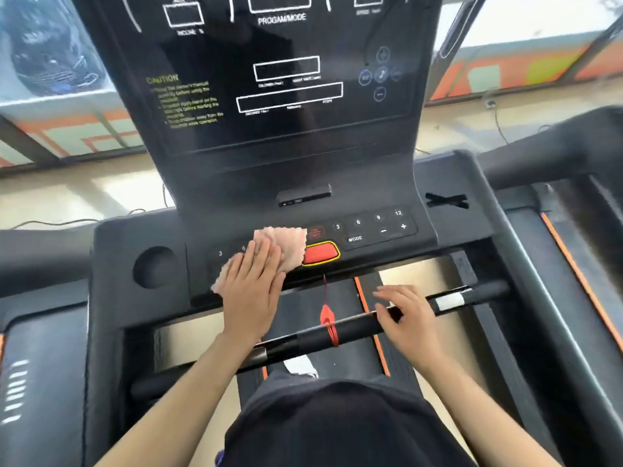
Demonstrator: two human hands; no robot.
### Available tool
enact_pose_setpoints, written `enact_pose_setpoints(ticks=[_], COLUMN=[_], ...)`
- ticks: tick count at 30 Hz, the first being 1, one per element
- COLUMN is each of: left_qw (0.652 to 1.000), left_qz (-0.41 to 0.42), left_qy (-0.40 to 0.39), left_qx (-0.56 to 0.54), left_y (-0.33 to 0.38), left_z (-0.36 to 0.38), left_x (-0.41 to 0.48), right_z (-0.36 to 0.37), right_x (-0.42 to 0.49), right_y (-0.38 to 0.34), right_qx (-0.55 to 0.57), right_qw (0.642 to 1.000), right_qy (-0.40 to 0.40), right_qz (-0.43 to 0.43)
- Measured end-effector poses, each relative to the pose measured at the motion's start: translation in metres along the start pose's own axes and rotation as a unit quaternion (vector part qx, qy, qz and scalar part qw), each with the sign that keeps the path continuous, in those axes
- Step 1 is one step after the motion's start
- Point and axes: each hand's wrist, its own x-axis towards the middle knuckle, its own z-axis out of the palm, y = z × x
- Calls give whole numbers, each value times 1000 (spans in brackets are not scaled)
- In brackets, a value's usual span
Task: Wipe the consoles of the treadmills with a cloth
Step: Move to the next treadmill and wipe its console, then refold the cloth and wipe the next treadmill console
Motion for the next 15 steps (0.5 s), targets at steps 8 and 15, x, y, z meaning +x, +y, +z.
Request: enact_pose_setpoints(ticks=[8,15], left_qw=[986,910], left_qz=[100,201], left_qy=[-90,-274], left_qx=[-94,-238], left_y=[115,267], left_z=[14,-17], left_x=[51,-2], right_z=[-59,-125], right_x=[-64,-162], right_y=[47,83], right_qx=[64,88], right_qw=[995,979], right_qy=[8,91], right_qz=[81,163])
